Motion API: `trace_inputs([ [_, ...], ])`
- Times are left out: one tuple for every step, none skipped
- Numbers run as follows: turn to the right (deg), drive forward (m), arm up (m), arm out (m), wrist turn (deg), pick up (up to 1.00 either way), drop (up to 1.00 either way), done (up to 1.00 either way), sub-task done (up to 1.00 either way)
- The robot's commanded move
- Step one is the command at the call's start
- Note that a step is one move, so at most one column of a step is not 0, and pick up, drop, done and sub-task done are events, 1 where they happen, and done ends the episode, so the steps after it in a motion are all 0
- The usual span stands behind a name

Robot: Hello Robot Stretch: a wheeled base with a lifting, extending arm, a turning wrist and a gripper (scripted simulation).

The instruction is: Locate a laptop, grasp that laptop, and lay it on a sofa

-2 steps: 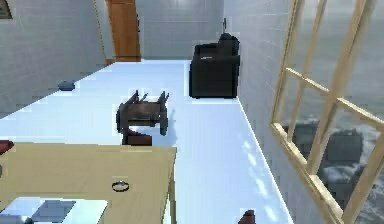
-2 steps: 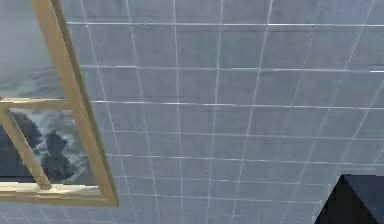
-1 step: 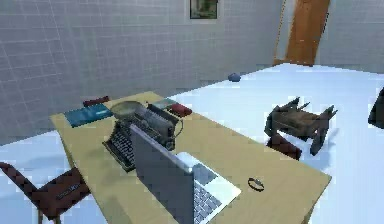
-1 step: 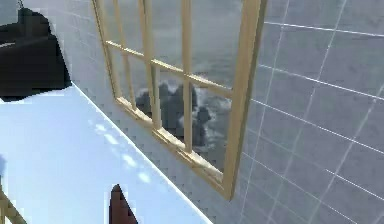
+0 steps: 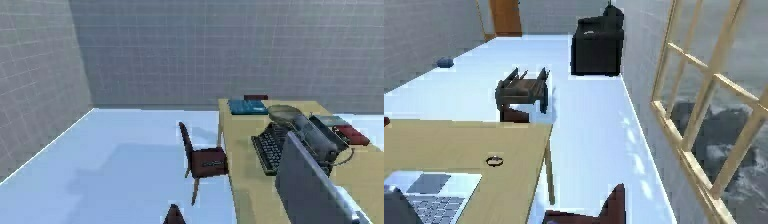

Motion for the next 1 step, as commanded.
trace_inputs([
  [-39.0,0.0,0.0,0.0,0.0,0.0,0.0,0.0,0.0],
])
